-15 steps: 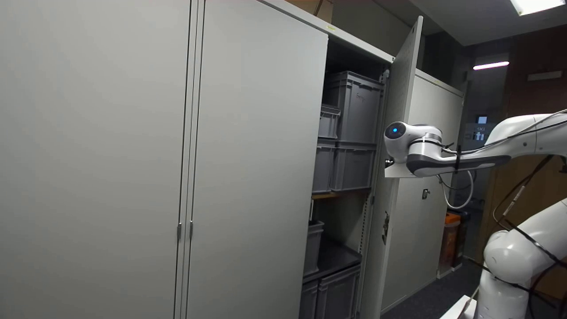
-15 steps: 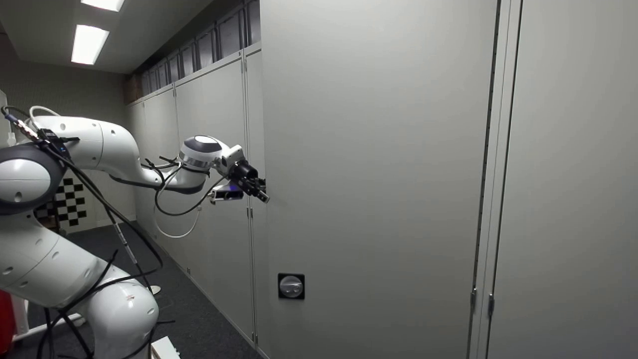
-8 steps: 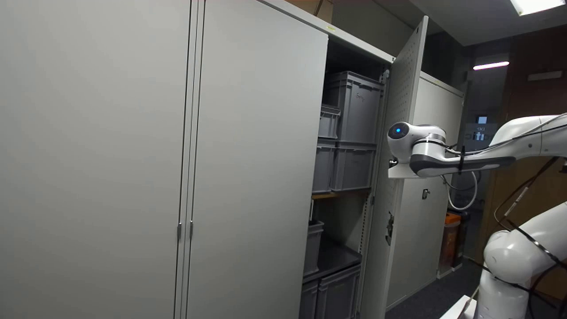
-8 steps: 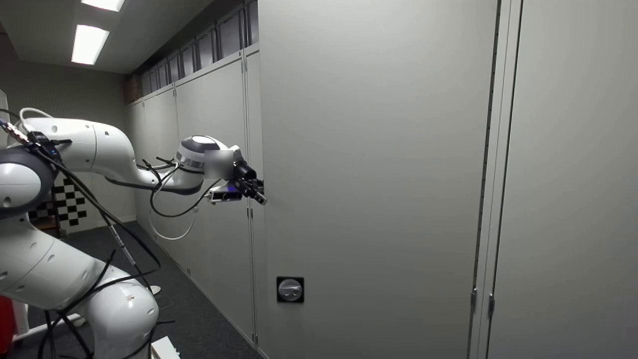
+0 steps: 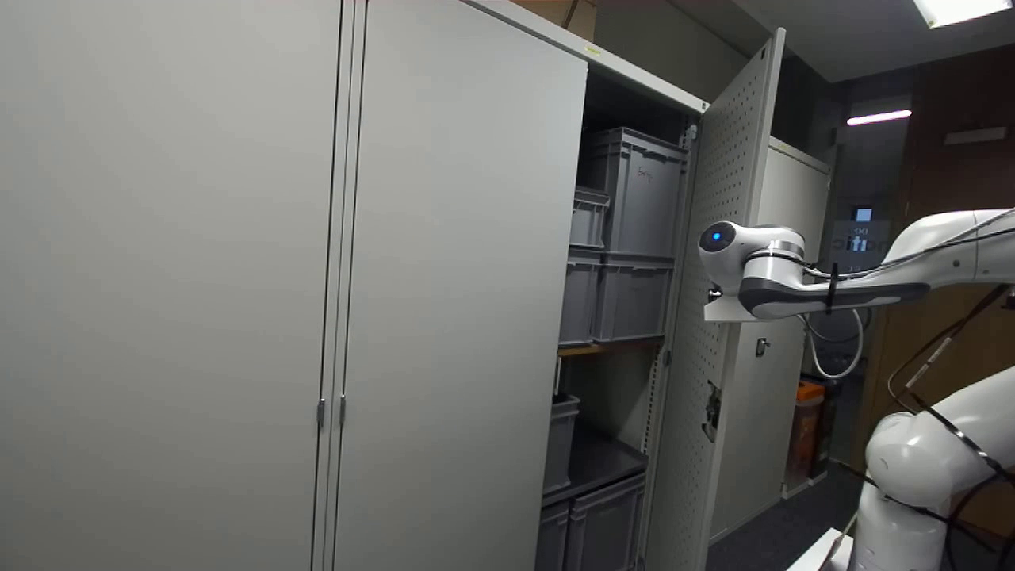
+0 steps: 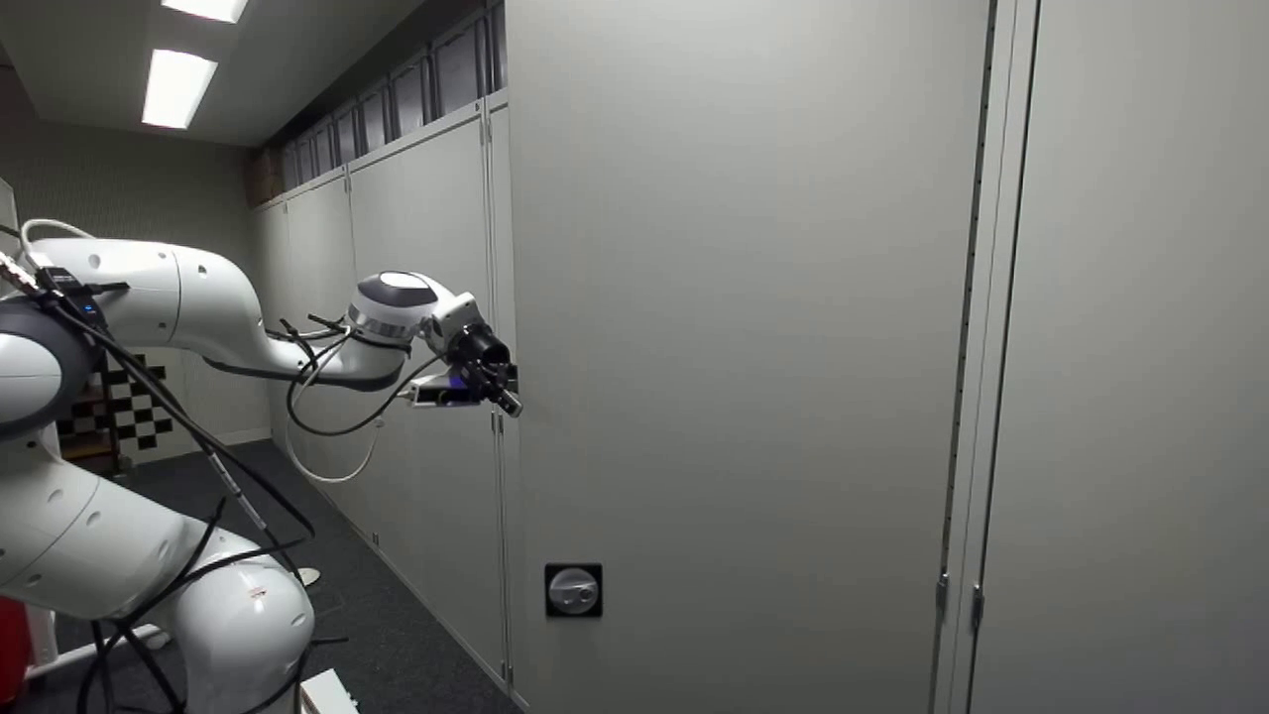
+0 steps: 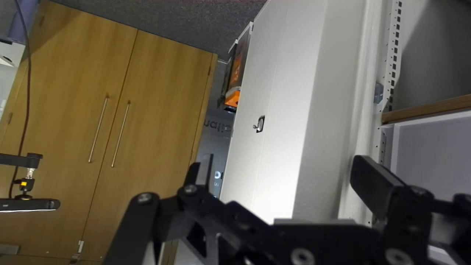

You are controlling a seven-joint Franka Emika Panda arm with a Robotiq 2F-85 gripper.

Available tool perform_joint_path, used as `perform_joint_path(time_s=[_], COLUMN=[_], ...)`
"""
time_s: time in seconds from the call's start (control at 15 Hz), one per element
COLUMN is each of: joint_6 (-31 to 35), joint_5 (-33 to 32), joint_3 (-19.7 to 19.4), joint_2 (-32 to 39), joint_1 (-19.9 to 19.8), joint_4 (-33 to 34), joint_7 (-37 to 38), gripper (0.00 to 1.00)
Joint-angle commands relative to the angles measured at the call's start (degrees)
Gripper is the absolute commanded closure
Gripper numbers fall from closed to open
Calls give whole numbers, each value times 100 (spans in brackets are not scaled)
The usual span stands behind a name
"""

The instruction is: Open the locker on the right

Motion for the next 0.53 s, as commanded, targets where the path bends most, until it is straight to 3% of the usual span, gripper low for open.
perform_joint_path(time_s=[0.0, 0.47], joint_6=[-134, -285], joint_5=[42, 31], joint_3=[-217, -427], joint_2=[-202, -199], joint_1=[-201, -355], joint_4=[-212, -238], joint_7=[-197, -186], gripper=[0, 0])
